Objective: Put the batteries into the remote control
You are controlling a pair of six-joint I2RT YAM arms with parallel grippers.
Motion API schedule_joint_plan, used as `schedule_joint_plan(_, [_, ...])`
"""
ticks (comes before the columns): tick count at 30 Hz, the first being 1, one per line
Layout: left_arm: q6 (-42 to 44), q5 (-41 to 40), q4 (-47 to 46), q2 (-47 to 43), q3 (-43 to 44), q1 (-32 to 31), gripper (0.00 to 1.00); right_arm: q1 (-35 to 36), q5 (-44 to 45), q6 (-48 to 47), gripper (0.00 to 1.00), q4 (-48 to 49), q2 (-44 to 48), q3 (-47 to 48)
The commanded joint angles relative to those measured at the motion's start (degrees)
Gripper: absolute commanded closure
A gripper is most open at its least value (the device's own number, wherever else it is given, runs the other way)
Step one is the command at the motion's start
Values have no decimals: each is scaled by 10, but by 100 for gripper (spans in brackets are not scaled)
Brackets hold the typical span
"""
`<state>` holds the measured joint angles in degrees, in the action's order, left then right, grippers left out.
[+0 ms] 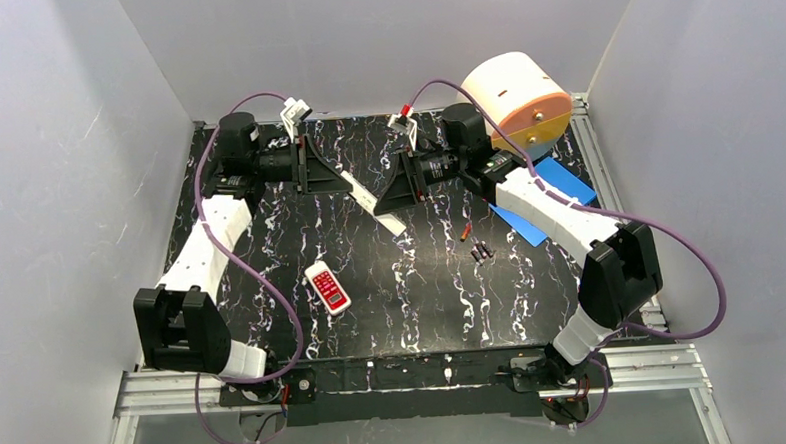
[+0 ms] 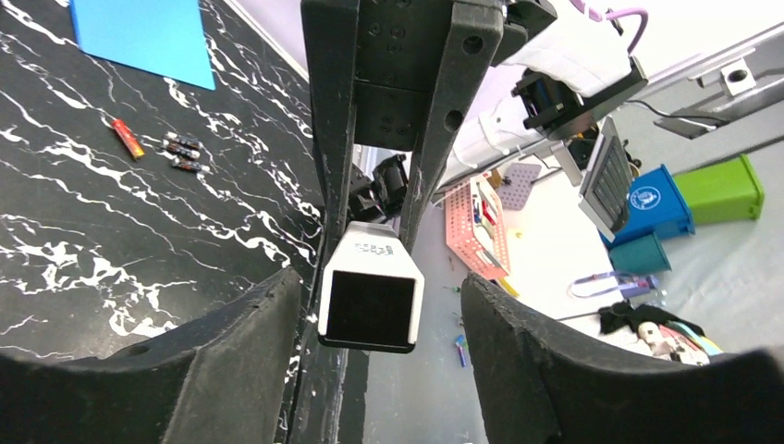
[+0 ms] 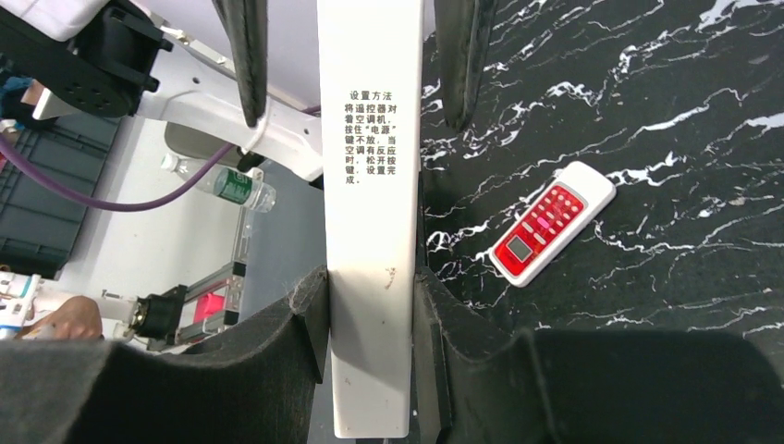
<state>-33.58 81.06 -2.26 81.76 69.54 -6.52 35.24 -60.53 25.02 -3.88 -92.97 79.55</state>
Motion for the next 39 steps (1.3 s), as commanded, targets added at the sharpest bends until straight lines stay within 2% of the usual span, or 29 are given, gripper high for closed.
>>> schedule_joint_plan(1, [-5, 39, -2, -17, 9, -14, 41, -2, -32, 35, 72, 62, 22, -2])
schedule_joint_plan(4, [-6, 35, 3, -14, 6, -18, 46, -3, -31, 34, 72, 59, 23, -4])
schedule_joint_plan(11, [17, 27, 32, -8, 4, -29, 50, -3, -22, 13, 71, 40, 21, 2])
schedule_joint_plan(16, [40, 24, 60, -4, 8, -34, 63, -3, -14, -10, 71, 10, 21, 7])
schedule_joint_plan(22, [51, 26, 71, 0, 13, -34, 66, -3, 4, -38, 71, -12, 24, 9])
schedule_joint_plan(24, [52, 27, 71, -1, 13, -34, 73, -2, 10, -44, 71, -18, 25, 9])
schedule_joint_plan(25, [51, 29, 67, 0, 15, -34, 81, -3, 12, -48, 69, -20, 26, 9])
schedule_joint_plan(26, [49, 30, 63, 0, 16, -34, 93, -3, 17, -53, 60, -23, 27, 9])
schedule_joint_plan(27, [44, 27, 54, -1, 18, -34, 100, -2, 22, -58, 49, -25, 30, 7])
schedule_joint_plan(29, [36, 17, 27, -9, 22, -34, 100, -8, 50, -46, 32, -20, 36, 2])
schedule_joint_plan(31, [34, -8, -12, -20, 27, -32, 100, -33, 48, 18, 22, 40, 44, -16])
schedule_joint_plan(35, [88, -68, -14, -34, 67, -31, 100, -98, 73, 280, 5, 345, 89, -100])
schedule_joint_plan(37, [121, -104, -20, -44, 82, -31, 100, -110, 98, 360, 4, 409, 91, -107])
schedule_joint_plan(39, [141, -126, -47, -58, 90, -31, 100, -110, 135, 416, 3, 414, 91, -107])
